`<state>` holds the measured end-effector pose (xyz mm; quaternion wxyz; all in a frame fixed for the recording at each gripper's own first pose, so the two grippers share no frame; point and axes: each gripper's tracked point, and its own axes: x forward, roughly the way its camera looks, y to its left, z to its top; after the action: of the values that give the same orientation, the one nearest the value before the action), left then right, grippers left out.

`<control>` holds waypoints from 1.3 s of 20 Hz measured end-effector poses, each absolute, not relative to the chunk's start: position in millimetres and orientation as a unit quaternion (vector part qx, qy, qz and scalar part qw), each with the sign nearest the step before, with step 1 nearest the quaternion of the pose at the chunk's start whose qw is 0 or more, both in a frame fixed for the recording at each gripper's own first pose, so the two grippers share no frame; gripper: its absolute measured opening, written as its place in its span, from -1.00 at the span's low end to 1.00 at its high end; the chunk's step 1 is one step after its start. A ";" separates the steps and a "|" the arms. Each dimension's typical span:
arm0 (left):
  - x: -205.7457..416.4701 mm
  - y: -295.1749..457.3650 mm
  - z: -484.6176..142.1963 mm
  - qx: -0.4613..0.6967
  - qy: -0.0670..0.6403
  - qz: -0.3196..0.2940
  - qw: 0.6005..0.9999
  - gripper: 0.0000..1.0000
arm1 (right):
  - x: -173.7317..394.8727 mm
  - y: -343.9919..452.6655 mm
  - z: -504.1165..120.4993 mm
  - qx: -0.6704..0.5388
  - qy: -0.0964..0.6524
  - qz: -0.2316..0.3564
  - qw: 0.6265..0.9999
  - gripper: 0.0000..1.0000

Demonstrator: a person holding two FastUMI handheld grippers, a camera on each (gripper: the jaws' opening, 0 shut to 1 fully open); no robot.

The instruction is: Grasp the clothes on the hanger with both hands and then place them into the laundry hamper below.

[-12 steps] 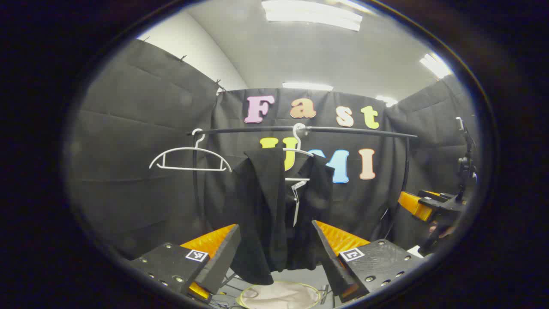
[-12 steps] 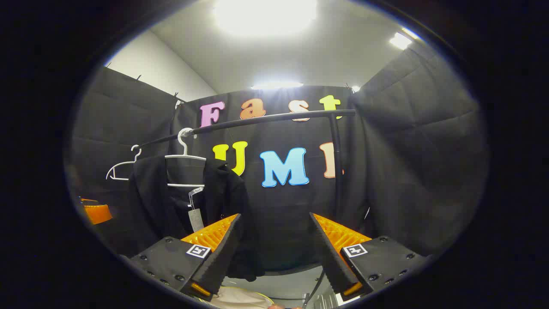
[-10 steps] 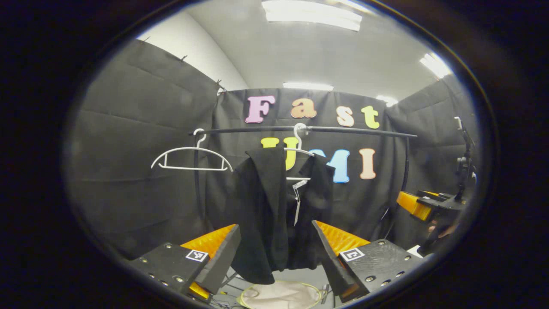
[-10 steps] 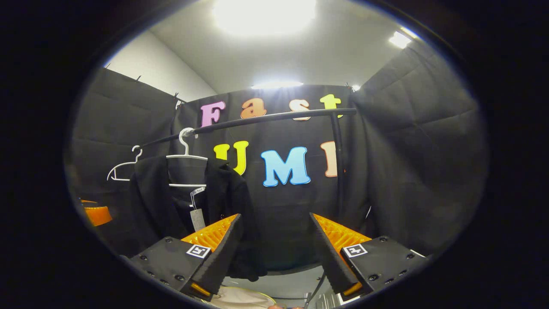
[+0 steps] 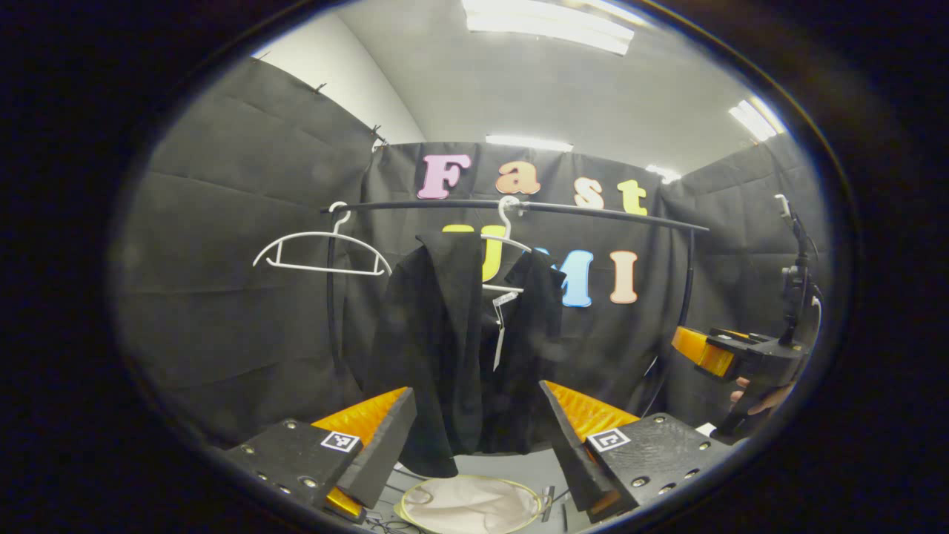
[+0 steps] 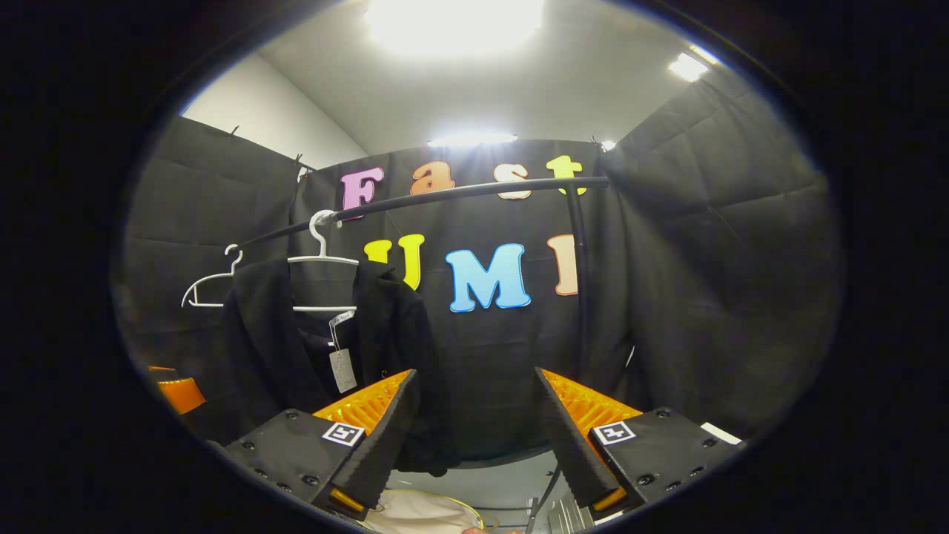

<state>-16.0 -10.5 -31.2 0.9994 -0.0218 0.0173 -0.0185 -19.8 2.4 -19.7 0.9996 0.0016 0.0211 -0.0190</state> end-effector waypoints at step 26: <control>109.8 -9.1 0.0 -0.014 -0.003 0.080 0.997 0.87 | 54.8 -30.3 -42.3 0.001 0.043 -0.002 0.999 0.92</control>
<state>109.8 -9.1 0.0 0.9967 -0.0136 -0.0031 0.0800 54.8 -30.3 -42.3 0.9991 0.0012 0.0433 -0.0025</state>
